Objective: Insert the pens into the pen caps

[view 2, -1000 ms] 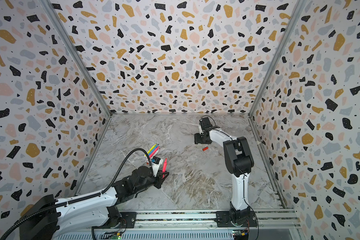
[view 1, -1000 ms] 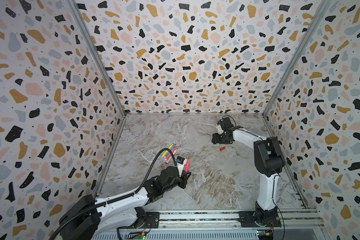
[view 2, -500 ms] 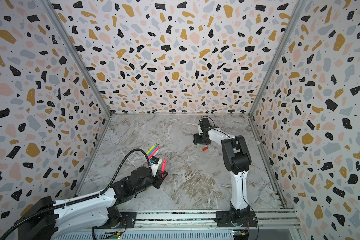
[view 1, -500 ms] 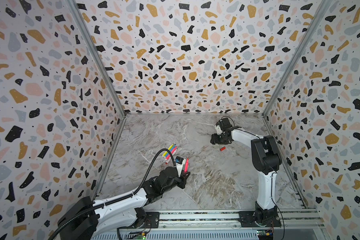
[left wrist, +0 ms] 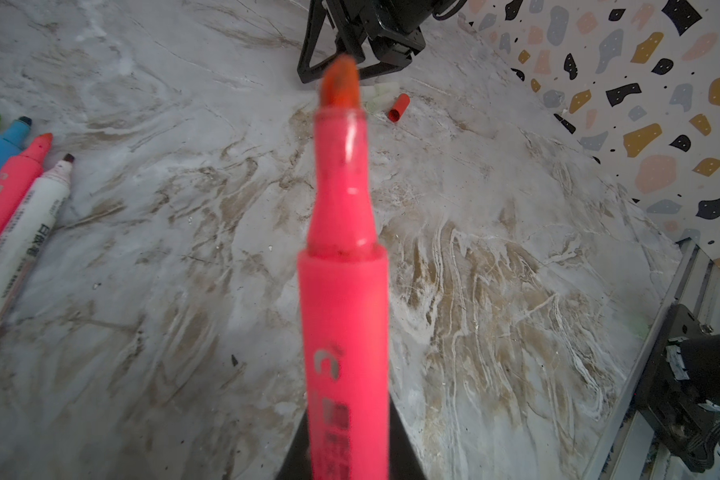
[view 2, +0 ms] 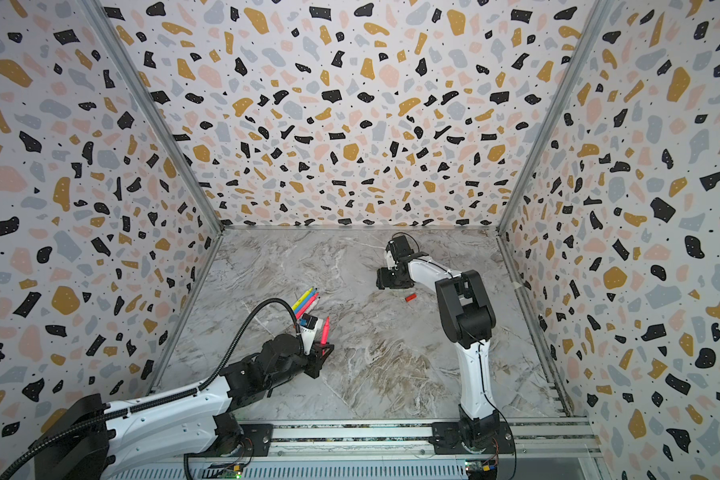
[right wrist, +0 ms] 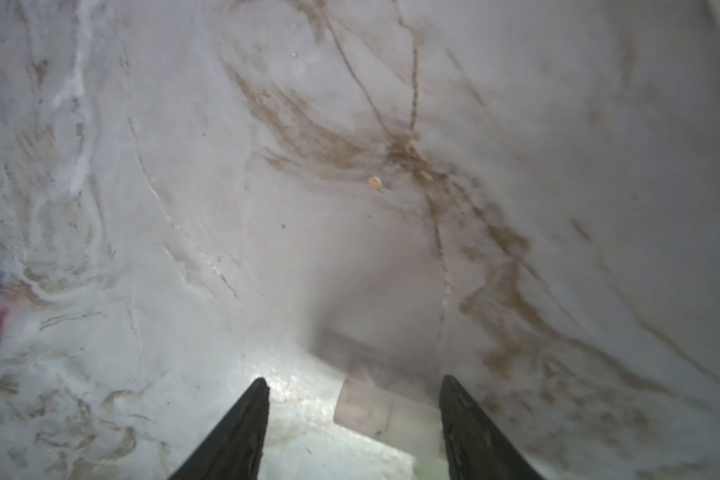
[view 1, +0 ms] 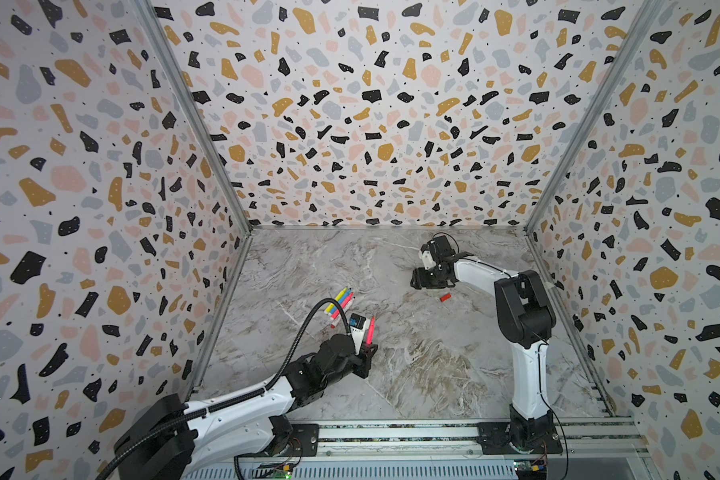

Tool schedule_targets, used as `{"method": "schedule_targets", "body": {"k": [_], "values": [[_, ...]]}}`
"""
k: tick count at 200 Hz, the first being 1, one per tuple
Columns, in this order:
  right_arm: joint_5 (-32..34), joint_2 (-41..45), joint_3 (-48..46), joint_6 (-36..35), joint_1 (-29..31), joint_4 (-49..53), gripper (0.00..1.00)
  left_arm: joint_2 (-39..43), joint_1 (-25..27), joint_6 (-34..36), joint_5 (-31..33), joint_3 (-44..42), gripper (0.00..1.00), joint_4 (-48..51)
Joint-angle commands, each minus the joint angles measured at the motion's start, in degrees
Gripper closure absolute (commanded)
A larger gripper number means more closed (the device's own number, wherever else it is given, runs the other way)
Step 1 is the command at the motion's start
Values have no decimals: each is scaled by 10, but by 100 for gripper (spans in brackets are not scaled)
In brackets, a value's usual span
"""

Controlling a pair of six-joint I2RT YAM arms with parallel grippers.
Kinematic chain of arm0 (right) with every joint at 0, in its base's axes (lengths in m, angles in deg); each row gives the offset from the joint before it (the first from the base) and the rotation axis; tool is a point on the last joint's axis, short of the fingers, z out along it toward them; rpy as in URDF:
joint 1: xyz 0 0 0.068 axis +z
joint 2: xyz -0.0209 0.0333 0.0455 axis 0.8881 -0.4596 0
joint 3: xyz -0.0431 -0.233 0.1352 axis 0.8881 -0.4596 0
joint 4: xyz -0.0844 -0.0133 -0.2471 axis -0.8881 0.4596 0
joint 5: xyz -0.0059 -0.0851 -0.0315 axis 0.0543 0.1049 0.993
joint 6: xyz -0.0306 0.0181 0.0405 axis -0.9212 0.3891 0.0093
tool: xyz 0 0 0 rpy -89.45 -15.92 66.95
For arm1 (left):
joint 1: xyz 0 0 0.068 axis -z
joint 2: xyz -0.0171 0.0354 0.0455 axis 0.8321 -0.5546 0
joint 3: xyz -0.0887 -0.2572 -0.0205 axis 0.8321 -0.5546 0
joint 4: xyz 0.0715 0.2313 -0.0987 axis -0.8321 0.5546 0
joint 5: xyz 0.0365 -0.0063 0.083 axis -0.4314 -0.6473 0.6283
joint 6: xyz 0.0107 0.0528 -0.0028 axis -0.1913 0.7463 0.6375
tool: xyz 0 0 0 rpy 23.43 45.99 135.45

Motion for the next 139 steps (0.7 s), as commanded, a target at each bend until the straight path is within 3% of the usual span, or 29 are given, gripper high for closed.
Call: {"method": "schedule_targets", "body": {"k": [1, 49, 139], "values": [[-6, -5, 14, 1, 17, 17, 35, 14, -1, 1, 11, -6, 100, -4], [-44, 15, -22, 9, 44, -27, 35, 21, -2, 0, 18, -13, 100, -5], [-87, 20, -9, -4, 79, -46, 35, 40, -2, -3, 23, -17, 100, 5]]}}
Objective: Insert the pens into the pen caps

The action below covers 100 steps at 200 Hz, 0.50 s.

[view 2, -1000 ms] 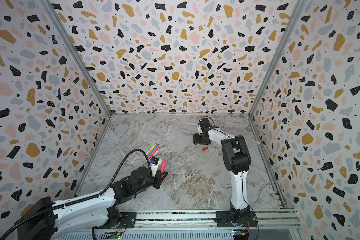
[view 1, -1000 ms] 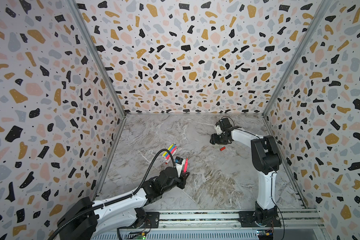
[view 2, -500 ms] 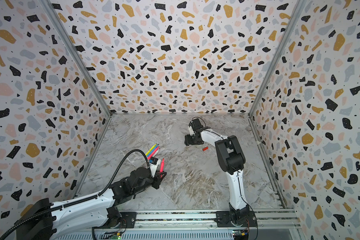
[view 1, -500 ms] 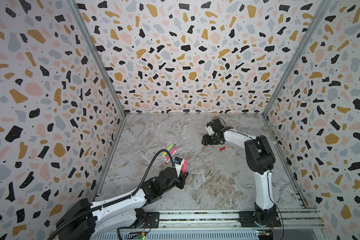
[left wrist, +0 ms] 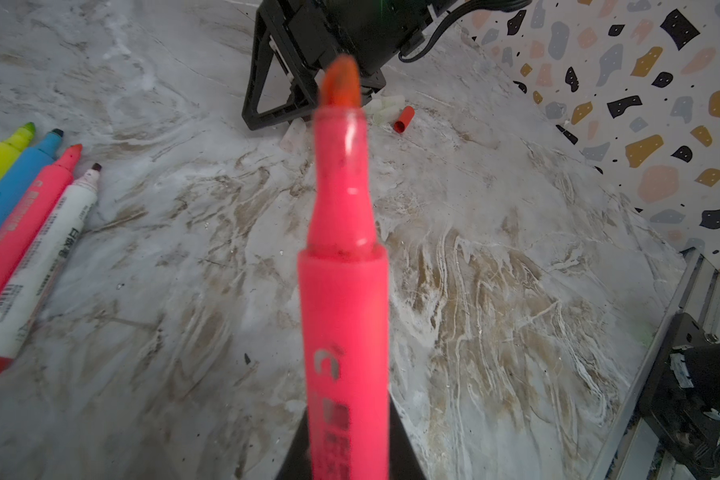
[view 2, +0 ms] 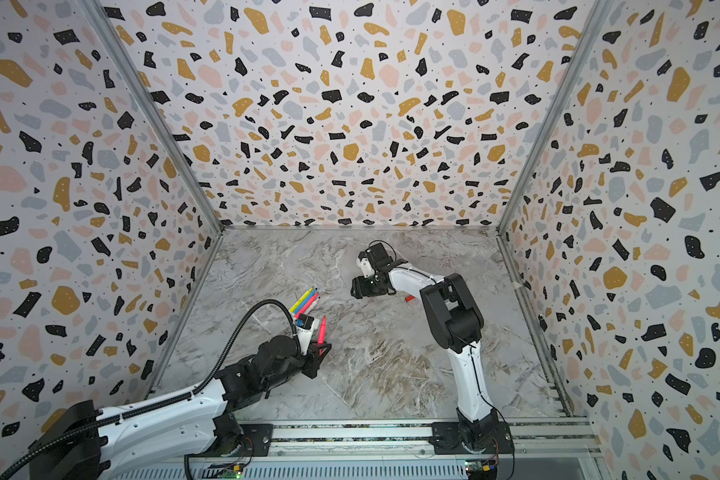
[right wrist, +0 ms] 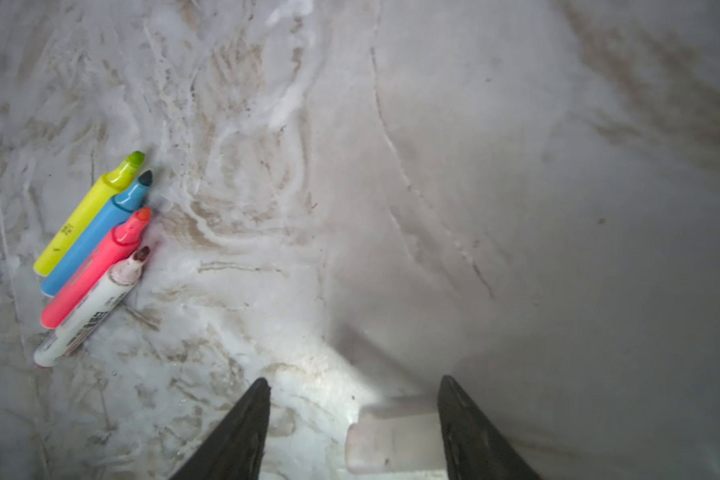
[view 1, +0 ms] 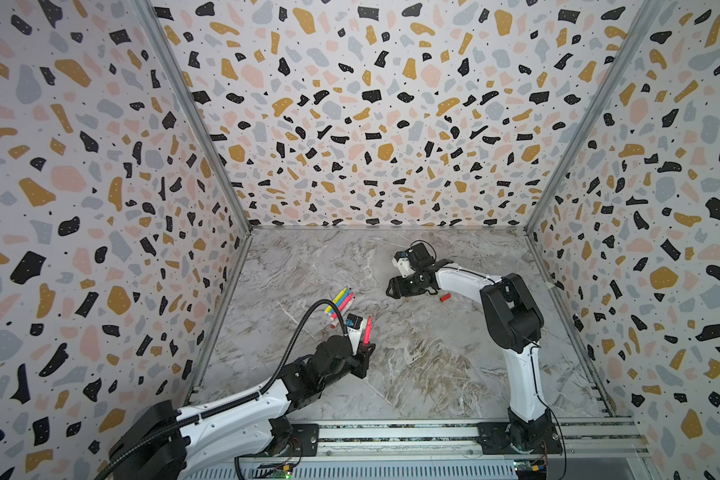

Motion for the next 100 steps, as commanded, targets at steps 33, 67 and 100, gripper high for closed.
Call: {"method": "schedule_targets", "body": {"k": [33, 67, 100], "values": [[-8, 56, -13, 11, 7, -24, 36, 15, -2, -1, 14, -4, 100, 0], [77, 97, -22, 67, 9, 3, 37, 22, -2, -3, 21, -9, 100, 0], [110, 116, -39, 106, 16, 30, 36, 24, -2, -3, 23, -12, 100, -3]]}}
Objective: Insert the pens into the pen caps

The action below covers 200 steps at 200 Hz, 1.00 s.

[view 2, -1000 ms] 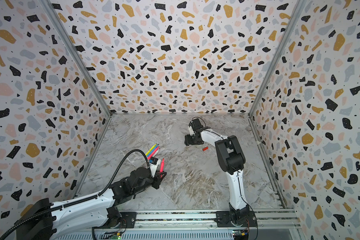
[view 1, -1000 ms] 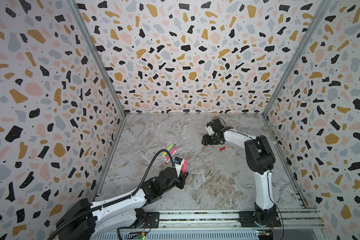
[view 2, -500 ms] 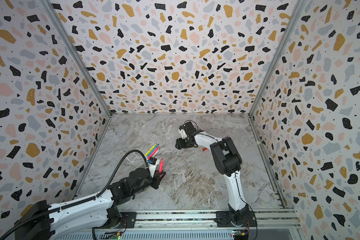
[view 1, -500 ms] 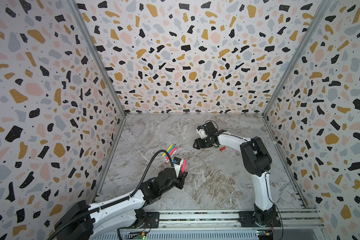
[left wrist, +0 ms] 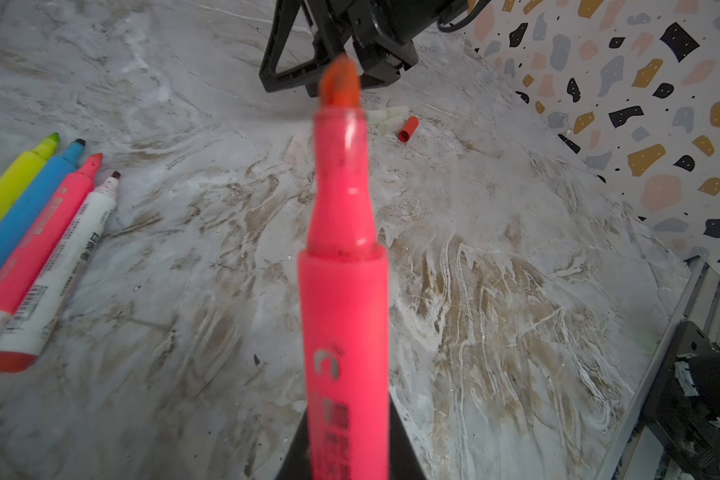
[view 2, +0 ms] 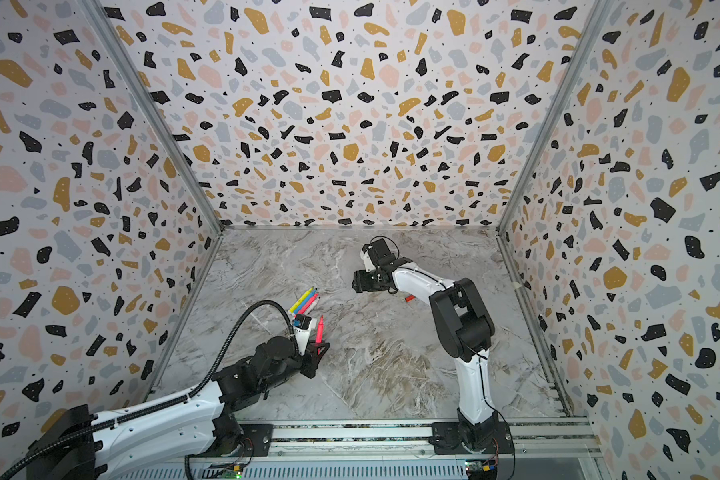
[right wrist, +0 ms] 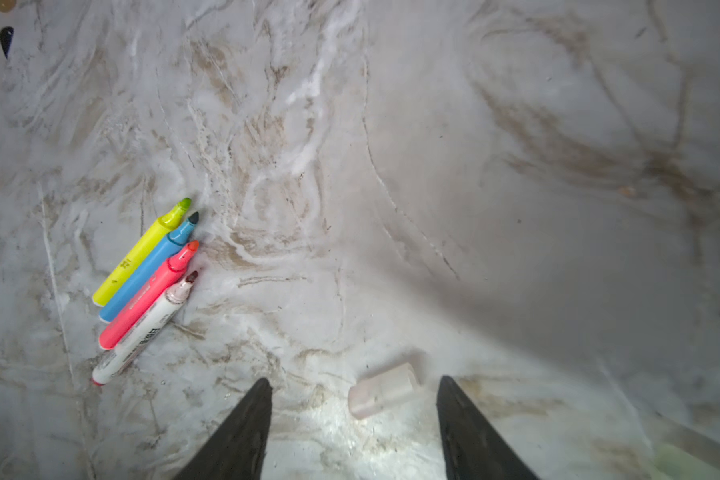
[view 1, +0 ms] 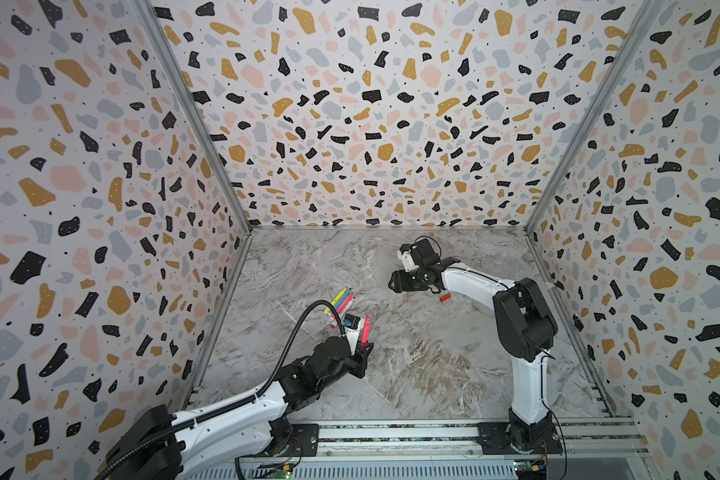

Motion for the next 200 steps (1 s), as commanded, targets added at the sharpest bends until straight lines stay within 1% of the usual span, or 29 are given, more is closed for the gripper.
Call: {"method": "schedule_targets", "body": {"k": [1, 26, 51, 75, 139, 183, 200], "values": [[42, 34, -8, 43, 8, 37, 35, 6, -2, -3, 9, -9, 100, -9], [37, 26, -15, 54, 17, 44, 31, 5, -3, -2, 9, -10, 100, -10], [29, 20, -31, 71, 21, 30, 31, 9, -3, -5, 9, -12, 100, -8], [30, 9, -30, 79, 23, 27, 35, 15, -3, -8, 12, -18, 100, -7], [36, -32, -7, 84, 28, 27, 38, 19, -2, -6, 18, -18, 100, -6], [33, -67, 28, 76, 32, 34, 39, 19, -3, -4, 22, -14, 100, 4], [33, -76, 42, 73, 32, 44, 42, 21, -3, -3, 23, -12, 100, 6]]}}
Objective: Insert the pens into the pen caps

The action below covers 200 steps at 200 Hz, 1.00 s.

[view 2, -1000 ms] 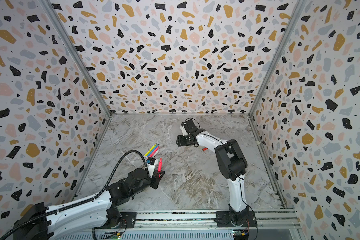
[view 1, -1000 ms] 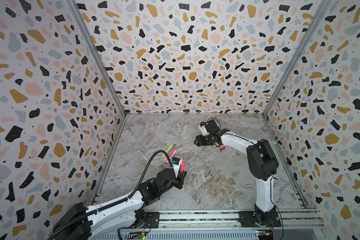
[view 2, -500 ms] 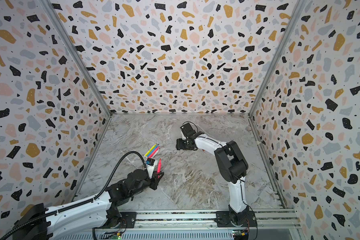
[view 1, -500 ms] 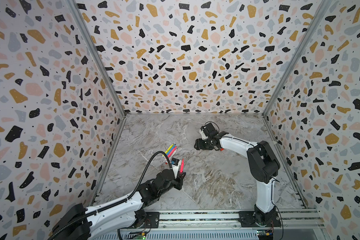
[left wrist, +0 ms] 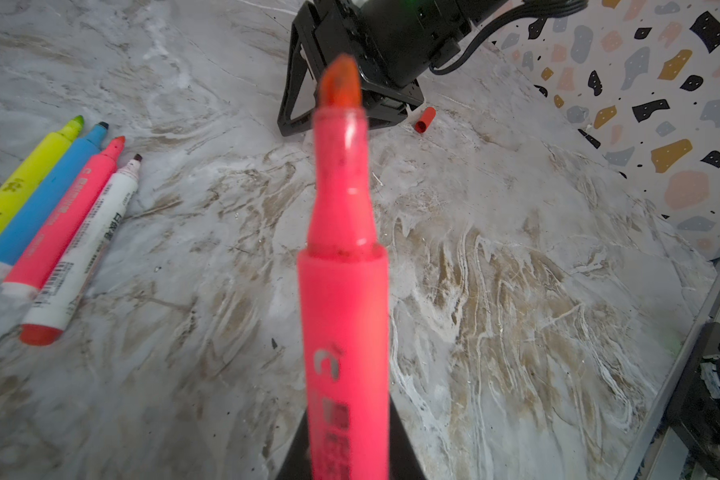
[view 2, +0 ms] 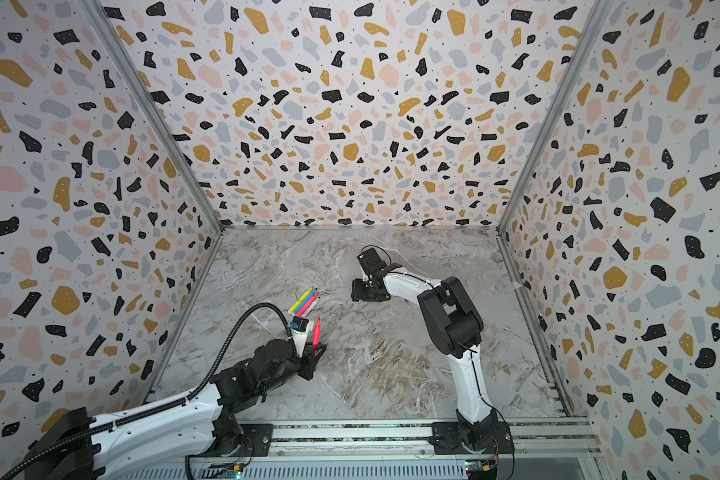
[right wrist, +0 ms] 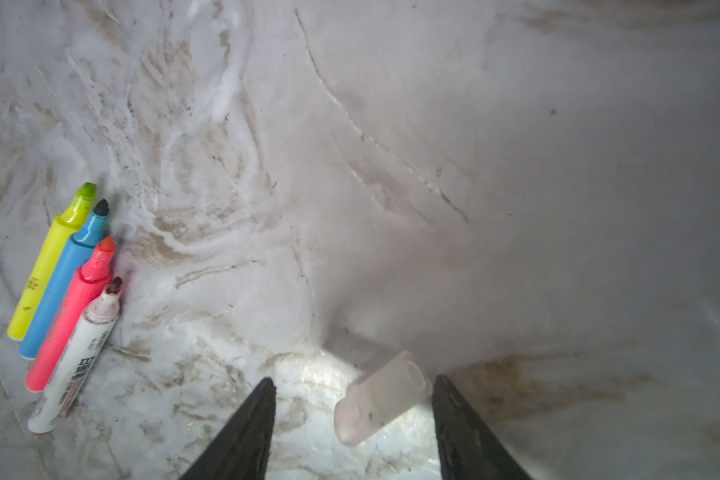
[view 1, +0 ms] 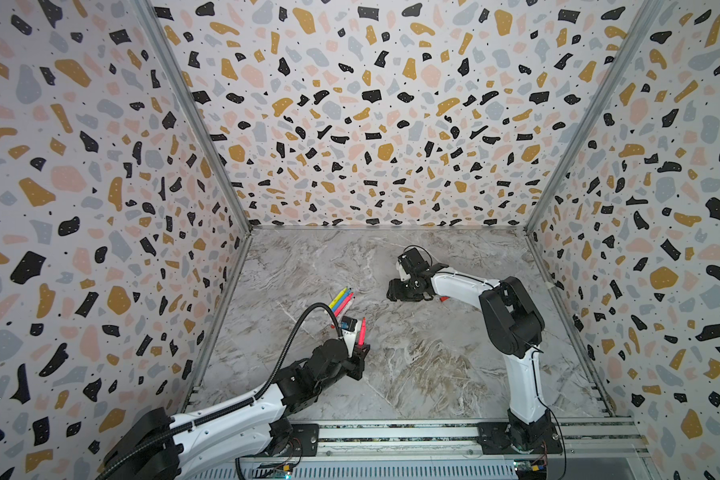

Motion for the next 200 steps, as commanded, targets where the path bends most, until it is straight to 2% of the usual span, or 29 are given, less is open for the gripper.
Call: {"method": "schedule_targets", "body": {"k": [1, 60, 107, 151, 200], "values": [[6, -12, 28, -5, 5, 25, 42, 9, -3, 2, 9, 3, 100, -3], [20, -23, 46, -30, 16, 44, 49, 3, -2, 1, 11, 5, 100, -5], [96, -40, 82, -56, 23, 113, 57, 5, -2, 3, 14, 4, 100, -3], [140, -45, 91, -69, 38, 142, 58, 7, -3, 2, 12, 2, 100, 0], [142, -56, 98, -79, 50, 153, 63, 17, -3, -1, 13, 0, 100, 6]]}}
